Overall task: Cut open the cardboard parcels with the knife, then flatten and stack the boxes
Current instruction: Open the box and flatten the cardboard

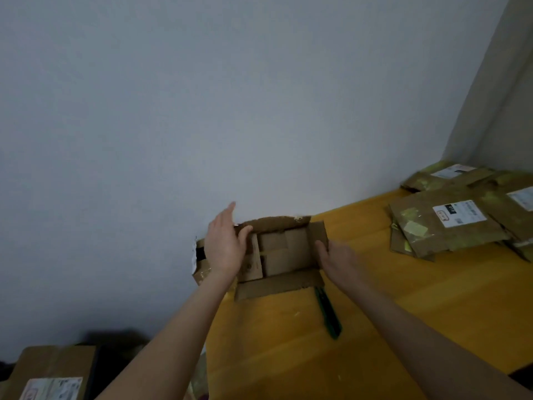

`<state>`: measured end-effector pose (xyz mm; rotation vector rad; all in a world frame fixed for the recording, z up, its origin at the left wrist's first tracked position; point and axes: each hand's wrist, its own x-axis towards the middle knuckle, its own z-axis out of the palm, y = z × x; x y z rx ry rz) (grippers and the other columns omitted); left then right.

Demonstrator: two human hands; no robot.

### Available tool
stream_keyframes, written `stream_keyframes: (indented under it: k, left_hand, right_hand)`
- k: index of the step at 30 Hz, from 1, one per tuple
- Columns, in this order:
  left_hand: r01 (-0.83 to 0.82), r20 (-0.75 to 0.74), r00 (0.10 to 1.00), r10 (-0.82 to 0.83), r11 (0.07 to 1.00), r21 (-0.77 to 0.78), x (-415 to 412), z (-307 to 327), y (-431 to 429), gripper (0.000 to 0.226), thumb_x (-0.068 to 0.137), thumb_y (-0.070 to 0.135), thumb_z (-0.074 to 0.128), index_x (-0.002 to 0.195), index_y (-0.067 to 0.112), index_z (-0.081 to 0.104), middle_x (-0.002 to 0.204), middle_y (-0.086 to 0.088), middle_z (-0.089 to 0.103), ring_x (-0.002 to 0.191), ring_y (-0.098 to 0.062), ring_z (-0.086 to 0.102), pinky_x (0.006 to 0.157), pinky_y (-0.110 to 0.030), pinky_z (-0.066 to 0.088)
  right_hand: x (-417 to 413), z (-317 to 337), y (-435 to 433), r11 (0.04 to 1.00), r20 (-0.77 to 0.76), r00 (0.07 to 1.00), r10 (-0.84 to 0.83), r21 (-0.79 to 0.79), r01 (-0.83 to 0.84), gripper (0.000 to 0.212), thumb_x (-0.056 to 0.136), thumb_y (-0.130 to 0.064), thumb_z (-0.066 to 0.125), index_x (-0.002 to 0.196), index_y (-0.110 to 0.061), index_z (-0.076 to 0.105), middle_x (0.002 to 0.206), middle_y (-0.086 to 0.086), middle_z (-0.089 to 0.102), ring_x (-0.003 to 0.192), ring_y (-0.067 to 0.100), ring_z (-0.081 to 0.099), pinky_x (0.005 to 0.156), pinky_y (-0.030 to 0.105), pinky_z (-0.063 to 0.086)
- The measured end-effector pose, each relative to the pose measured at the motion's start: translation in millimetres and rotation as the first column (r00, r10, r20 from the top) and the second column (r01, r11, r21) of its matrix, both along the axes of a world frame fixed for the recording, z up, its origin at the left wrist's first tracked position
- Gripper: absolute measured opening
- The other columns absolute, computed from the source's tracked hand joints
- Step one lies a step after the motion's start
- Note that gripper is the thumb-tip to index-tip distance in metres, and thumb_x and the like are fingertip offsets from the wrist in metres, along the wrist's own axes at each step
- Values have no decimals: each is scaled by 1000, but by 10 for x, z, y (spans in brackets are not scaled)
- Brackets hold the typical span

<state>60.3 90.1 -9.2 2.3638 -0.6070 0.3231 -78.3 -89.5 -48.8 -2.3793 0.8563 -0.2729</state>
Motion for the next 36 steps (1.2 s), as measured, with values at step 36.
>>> stream_keyframes:
  k: [36]
  left_hand:
    - [5,-782,423,-457,865,-502,178,11,312,72,67,57,80,130,36,53,125,-5,62,111,-28,63,96,-50,51]
  right_hand:
    - [-370,-64,-315,647,325,945,-44,730,-221,22,90,-11,63,108,-22,66,119,3,66,113,18,58,94,29,49]
